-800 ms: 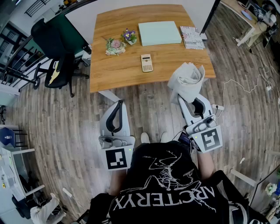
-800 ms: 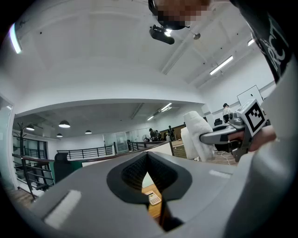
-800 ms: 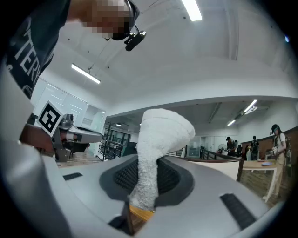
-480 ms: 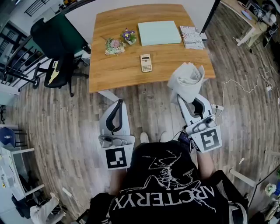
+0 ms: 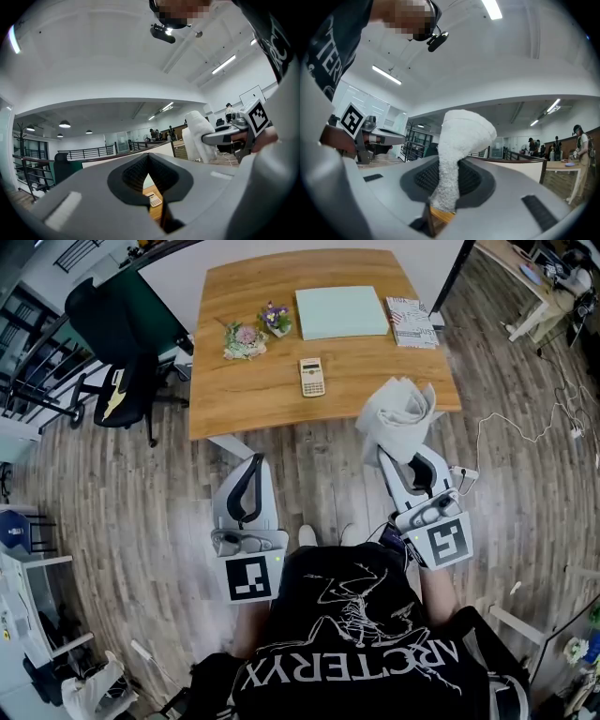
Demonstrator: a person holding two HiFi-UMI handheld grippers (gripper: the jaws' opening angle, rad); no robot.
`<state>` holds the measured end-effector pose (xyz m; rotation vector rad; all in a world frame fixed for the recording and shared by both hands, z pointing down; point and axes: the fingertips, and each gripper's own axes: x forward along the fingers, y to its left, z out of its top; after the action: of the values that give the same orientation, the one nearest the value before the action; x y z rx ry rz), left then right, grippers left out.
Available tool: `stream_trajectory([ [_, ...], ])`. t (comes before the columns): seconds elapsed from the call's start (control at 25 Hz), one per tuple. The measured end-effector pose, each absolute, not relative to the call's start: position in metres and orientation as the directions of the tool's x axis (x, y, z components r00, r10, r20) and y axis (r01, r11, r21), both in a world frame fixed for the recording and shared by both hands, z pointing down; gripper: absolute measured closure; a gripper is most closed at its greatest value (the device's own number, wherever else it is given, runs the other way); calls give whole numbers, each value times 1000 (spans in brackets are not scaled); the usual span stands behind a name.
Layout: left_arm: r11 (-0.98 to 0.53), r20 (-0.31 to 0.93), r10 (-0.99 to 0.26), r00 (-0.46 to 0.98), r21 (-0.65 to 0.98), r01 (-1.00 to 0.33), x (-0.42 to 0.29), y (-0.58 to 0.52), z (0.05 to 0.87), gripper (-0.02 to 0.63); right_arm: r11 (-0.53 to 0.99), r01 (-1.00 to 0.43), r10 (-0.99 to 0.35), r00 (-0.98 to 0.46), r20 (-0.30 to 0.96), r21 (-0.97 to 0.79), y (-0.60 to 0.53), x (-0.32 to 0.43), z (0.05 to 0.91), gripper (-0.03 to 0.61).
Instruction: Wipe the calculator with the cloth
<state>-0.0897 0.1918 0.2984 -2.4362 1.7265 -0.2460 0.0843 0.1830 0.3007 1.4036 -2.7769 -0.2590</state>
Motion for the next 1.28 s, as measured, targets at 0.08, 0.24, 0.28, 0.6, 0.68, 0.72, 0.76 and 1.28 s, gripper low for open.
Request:
stream_trajectory([
  [0.08, -325, 55, -946, 320, -212, -922, -86, 188, 299, 604, 584, -797, -800, -597, -54, 154, 179, 89, 302, 489],
  [0.24, -306, 53, -952, 302, -207, -929, -75, 181, 300, 604, 586, -793, -797, -601, -58, 168, 172, 100, 301, 488],
  [0.28, -301, 54, -954, 296, -207, -931, -72, 181, 300, 604, 591, -788, -793, -607, -58, 172, 170, 103, 301, 488],
  [0.6, -262, 67, -965, 254, -201, -944, -53, 173, 310, 604, 620, -764, -769, -637, -52, 177, 155, 122, 306, 488],
  [0.68, -262, 77, -965, 251, -200, -944, -51, 164, 314, 604, 627, -760, -766, -642, -43, 169, 145, 123, 311, 488],
  [0.72, -261, 79, -965, 250, -201, -944, -52, 159, 316, 604, 631, -758, -764, -644, -38, 166, 139, 122, 314, 488],
  [0.76, -260, 79, -965, 249, -202, -944, -53, 152, 317, 604, 634, -756, -762, -647, -34, 164, 133, 121, 317, 488],
  [1.28, -332, 75, -943, 324, -196, -923, -109, -36, 316, 604, 577, -796, -805, -592, -42, 184, -41, 62, 306, 488],
])
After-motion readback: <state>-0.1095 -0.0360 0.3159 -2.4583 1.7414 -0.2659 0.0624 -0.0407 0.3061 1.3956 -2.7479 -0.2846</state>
